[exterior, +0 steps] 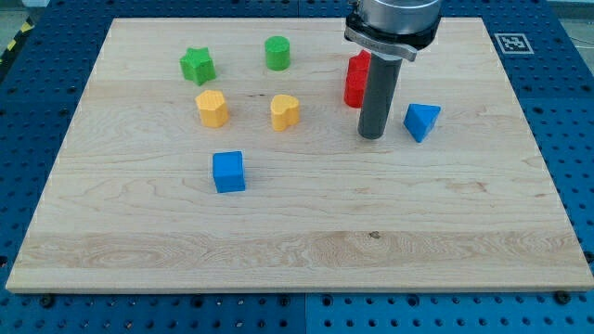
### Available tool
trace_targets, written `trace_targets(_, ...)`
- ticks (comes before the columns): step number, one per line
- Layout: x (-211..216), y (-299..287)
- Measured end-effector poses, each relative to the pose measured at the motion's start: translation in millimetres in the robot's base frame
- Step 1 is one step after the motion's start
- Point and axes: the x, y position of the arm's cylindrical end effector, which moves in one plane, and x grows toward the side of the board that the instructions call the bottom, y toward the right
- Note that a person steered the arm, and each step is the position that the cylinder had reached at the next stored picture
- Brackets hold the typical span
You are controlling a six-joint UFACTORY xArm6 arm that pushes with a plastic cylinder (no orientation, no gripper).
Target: Move the blue triangle to the center right side of the board
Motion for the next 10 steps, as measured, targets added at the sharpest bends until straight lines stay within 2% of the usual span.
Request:
trace_targets(6,-2.2,13.8)
trace_targets(8,-3.3,35.1)
trace_targets(10,-35.1,51.1)
